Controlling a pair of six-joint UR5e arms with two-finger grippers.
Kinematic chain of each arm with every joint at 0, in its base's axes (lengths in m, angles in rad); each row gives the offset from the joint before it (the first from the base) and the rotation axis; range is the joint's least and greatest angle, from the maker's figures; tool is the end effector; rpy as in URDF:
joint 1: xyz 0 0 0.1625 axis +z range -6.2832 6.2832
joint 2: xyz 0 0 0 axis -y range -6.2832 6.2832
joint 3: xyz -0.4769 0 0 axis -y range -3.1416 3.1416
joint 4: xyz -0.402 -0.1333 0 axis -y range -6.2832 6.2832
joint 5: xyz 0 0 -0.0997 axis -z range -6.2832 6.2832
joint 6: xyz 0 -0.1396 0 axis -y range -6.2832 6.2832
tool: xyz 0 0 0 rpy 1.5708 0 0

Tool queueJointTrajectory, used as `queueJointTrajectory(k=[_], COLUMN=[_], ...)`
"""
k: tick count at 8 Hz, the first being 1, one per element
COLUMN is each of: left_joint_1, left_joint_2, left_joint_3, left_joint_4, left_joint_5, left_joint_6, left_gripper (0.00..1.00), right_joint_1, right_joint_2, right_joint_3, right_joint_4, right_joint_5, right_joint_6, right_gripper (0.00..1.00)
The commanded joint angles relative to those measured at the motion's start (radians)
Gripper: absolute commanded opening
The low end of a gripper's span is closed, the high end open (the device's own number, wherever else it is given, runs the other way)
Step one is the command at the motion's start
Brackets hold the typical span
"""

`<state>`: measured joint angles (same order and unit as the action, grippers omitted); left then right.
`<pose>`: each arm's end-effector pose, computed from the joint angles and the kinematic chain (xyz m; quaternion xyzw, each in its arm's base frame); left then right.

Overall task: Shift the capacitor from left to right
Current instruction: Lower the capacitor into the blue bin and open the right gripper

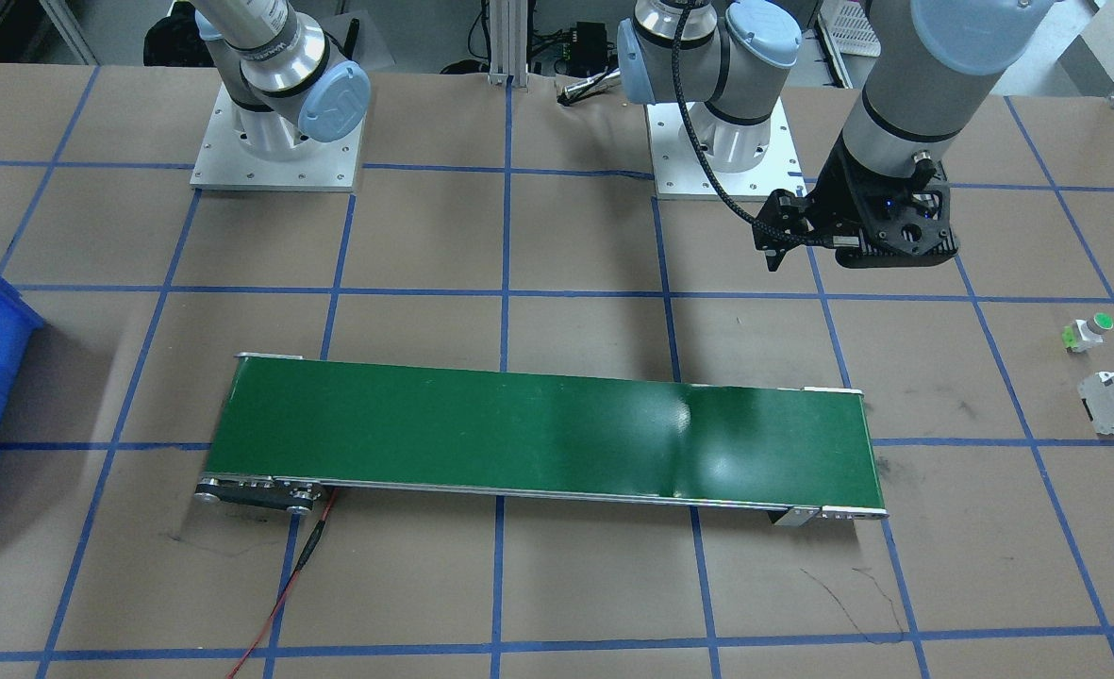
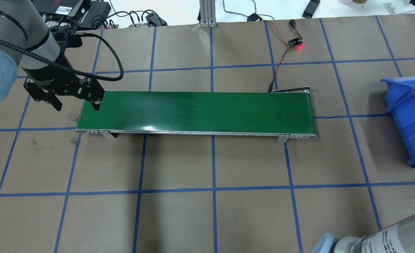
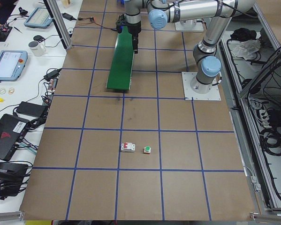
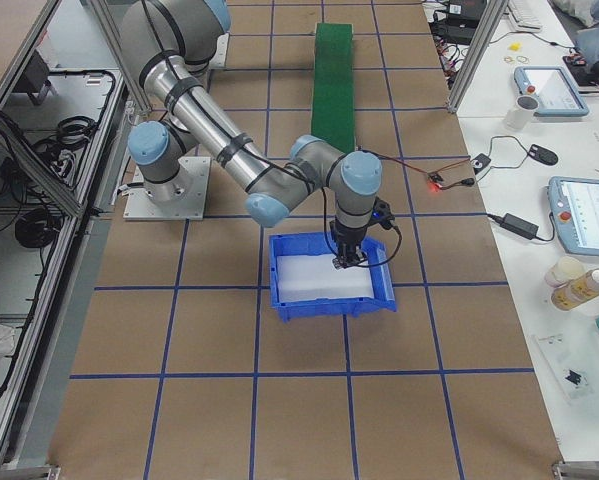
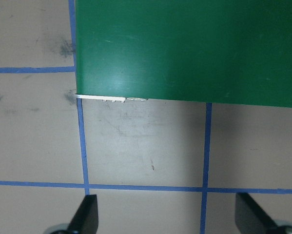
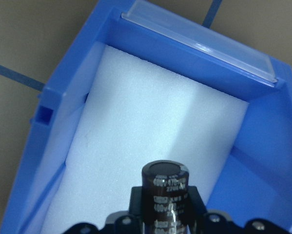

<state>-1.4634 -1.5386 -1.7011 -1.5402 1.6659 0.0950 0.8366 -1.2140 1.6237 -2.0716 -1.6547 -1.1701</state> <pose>-0.0685 -0.4849 0.4544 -0.0046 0.9983 0.0383 0.0439 -0.3434 -0.5620 0.3198 0.2140 -0.9749 -0.0077 0.0614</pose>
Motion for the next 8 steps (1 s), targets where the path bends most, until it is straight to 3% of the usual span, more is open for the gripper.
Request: queueJointTrajectory(k=[1, 2, 4, 5, 7, 8], left_joint_1=[0.0, 0.0, 0.0, 0.0, 0.0, 0.0], left_joint_2=[0.0, 0.0, 0.0, 0.0, -0.002, -0.003], left_joint_3=[0.001, 0.0, 0.0, 0.0, 0.0, 0.0], left_joint_4=[0.0, 0.0, 0.0, 0.0, 0.002, 0.002], left_joint_5=[0.0, 0.0, 0.0, 0.0, -0.002, -0.002], left_joint_6=[0.0, 0.0, 0.0, 0.0, -0.001, -0.003], left_gripper=[1.0, 1.0, 1.0, 1.0, 1.0, 1.0], right_joint_1=[-0.019, -0.019, -0.019, -0.019, -0.002, 0.053], right_joint_2=[0.067, 0.07, 0.062, 0.044, -0.104, -0.186], right_joint_3=[0.067, 0.073, 0.071, 0.062, 0.059, 0.051], right_joint_4=[-0.094, -0.097, -0.1, -0.097, -0.052, 0.055], right_joint_5=[-0.004, -0.005, 0.01, 0.019, 0.024, 0.024], right_joint_6=[-0.016, -0.016, -0.016, -0.016, -0.005, 0.024], right_gripper=[0.07, 0.14, 0.78, 1.0, 1.0, 1.0])
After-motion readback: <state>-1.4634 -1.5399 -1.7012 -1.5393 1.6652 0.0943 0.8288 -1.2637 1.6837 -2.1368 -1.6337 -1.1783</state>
